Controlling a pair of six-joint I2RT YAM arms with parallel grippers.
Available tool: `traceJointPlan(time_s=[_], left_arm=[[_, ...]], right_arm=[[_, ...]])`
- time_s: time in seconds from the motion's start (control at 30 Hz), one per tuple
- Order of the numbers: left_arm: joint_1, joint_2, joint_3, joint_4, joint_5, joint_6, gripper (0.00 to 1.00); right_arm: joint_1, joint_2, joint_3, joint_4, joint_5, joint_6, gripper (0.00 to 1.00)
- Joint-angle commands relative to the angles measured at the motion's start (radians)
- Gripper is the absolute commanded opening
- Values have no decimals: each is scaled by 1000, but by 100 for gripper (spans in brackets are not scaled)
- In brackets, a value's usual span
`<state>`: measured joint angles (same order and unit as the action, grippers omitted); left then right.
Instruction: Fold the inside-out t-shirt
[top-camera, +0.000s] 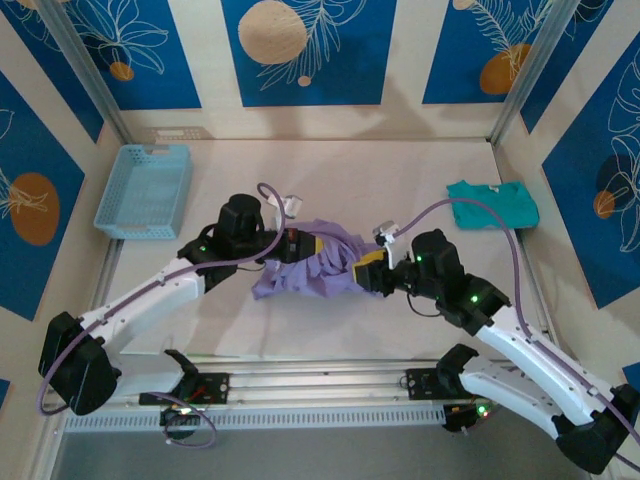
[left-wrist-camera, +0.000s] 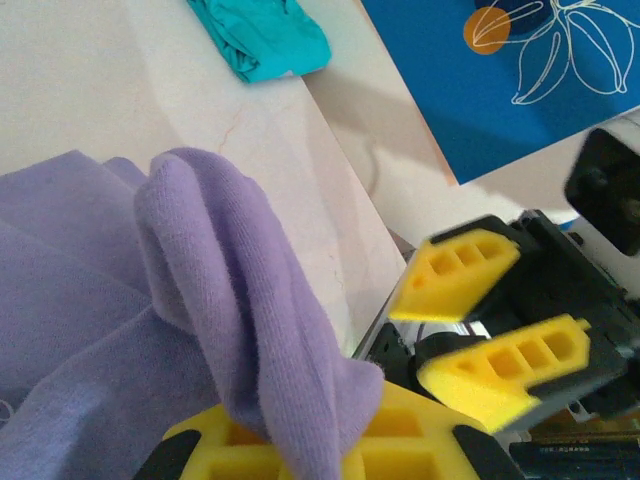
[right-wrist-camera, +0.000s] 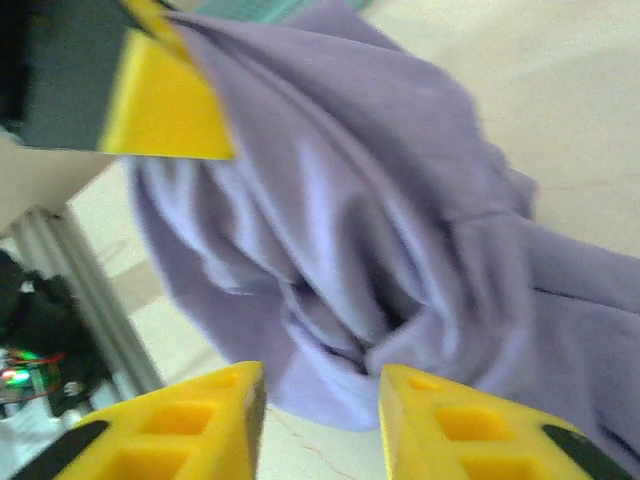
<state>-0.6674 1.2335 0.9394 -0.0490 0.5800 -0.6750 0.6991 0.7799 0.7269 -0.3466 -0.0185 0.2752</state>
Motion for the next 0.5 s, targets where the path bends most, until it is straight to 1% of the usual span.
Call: traceJointPlan(time_s=[0.0,0.3,0.4,0.47], left_arm=[[8,4,8,35,27,-3,0],[10,4,4,32,28,0,0],[10,0,1,31,28,3,0],[11,-3,1,29,26,7,0]], right_arm=[[29,60,-24,96,-86,5,32],[23,248,32,184,-34,-1,30],[18,271,42,193,-39,-9,26],[15,275,41,204,-52,-7,19]])
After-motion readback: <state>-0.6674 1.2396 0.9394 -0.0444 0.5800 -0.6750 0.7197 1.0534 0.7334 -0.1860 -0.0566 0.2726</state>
